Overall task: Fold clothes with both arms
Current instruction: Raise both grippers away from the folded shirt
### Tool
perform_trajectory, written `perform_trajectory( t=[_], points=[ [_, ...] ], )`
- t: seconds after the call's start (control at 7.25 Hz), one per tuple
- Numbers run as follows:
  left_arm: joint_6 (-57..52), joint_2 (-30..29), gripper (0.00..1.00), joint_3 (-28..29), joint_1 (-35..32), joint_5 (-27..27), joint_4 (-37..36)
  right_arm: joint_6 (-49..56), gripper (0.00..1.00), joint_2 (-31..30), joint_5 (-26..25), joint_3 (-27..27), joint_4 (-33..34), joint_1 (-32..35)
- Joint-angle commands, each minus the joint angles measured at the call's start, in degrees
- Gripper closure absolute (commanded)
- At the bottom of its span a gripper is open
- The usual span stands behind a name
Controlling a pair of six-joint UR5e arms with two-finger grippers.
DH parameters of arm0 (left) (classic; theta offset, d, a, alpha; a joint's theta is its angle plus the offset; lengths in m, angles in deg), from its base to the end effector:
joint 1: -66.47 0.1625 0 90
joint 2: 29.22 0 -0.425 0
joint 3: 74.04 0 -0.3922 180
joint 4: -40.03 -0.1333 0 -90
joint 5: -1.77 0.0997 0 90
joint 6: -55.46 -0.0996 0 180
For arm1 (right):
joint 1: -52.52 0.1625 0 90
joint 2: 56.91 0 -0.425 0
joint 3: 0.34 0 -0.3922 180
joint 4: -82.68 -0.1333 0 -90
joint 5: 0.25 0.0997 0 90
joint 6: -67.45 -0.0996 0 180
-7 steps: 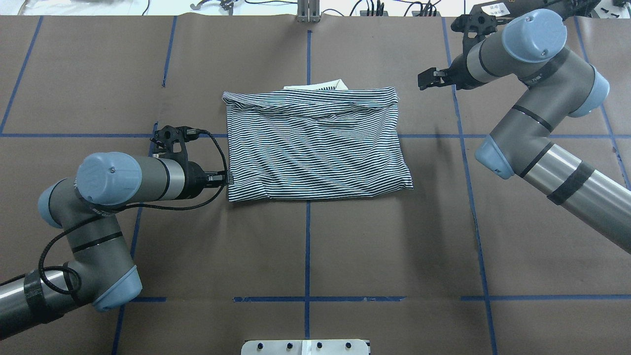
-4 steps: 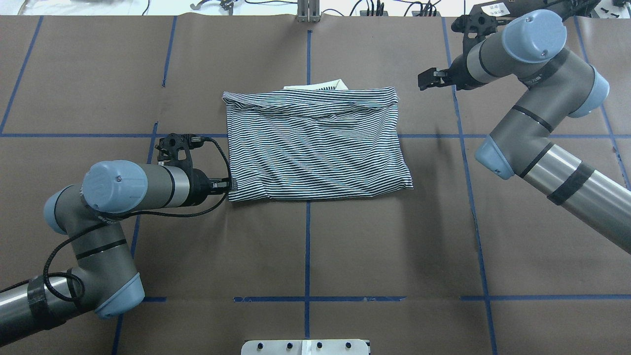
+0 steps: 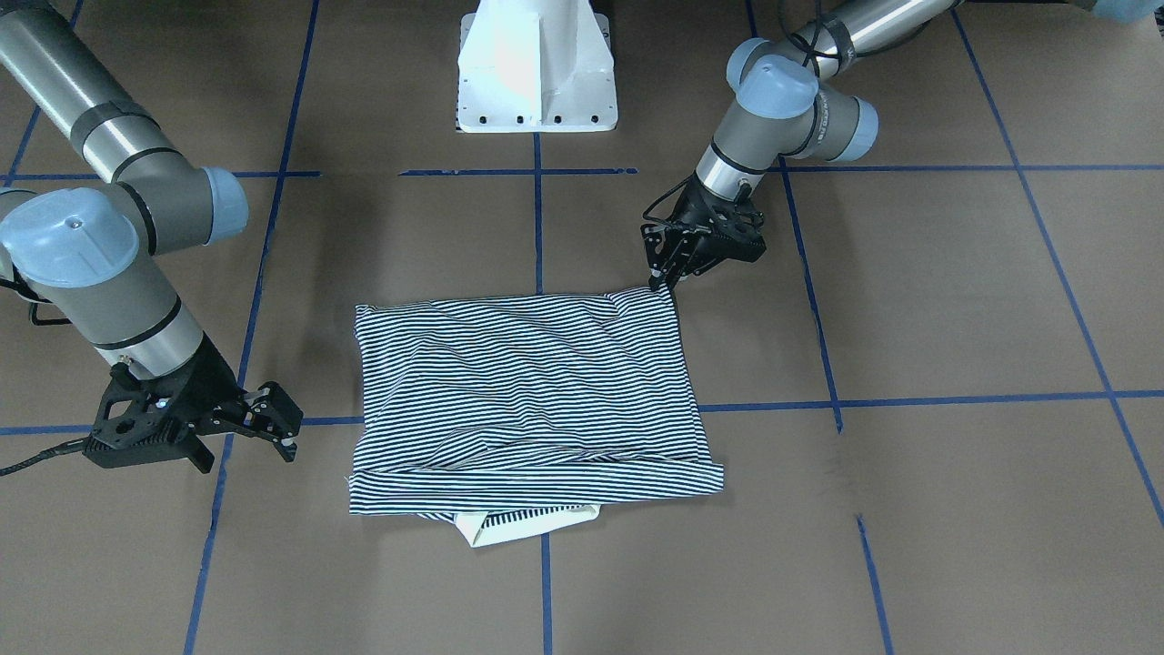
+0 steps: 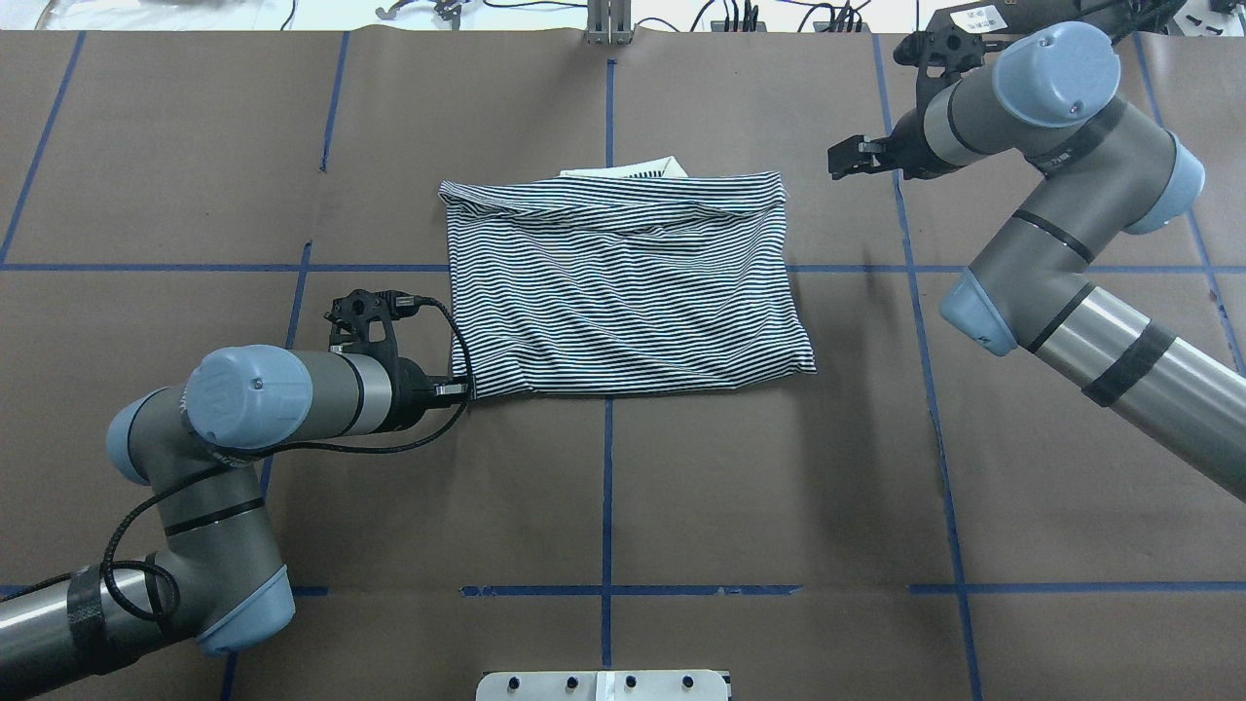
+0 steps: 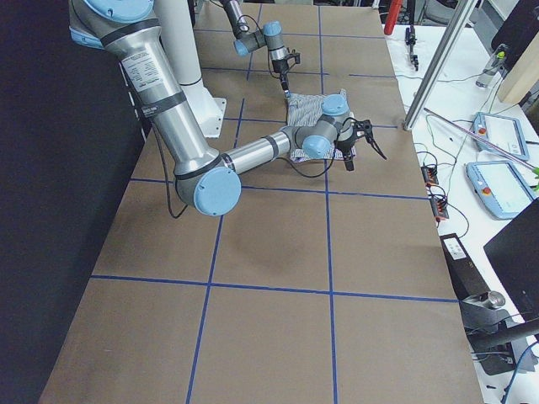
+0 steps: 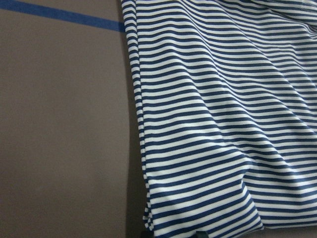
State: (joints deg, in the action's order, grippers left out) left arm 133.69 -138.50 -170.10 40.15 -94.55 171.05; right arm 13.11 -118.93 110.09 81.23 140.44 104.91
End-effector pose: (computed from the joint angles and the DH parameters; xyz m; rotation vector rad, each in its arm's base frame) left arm 0.5064 -0.3870 0.3442 0.2855 1.1267 -0.1609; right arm -0.3515 -0.6179 0.3860 0.3836 -0.8720 0.1092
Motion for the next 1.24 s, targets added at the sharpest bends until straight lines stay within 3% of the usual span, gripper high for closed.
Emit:
perform_trajectory(
  t=[0.0,0.28,0.55,0.83,1.1],
  points=[
    [-0.8,0.3,1.0,0.0,-0.13,-0.01,-0.07,-0.07,0.0,0.06,-0.04,0.0,-0.02,0.0],
    [-10.86,1.7,1.0,0.26,-3.27,-0.1,0.2,-0.07,0.0,0.06,-0.21,0.0,-0.02,0.0],
    [-20.18,1.62,1.0,2.01,-11.33,-0.19,-0.15,-1.29,0.0,0.06,-0.3,0.0,-0.02,-0.18],
    [-27.49,-2.39,1.0,11.2,-19.87,-0.27,0.37,-1.3,0.0,0.06,-0.39,0.0,-0.02,-0.35],
    [-30.95,-15.02,1.0,27.0,-24.72,-0.28,0.99,-1.3,0.0,0.06,-0.47,-0.09,-0.02,-0.44]
  ],
)
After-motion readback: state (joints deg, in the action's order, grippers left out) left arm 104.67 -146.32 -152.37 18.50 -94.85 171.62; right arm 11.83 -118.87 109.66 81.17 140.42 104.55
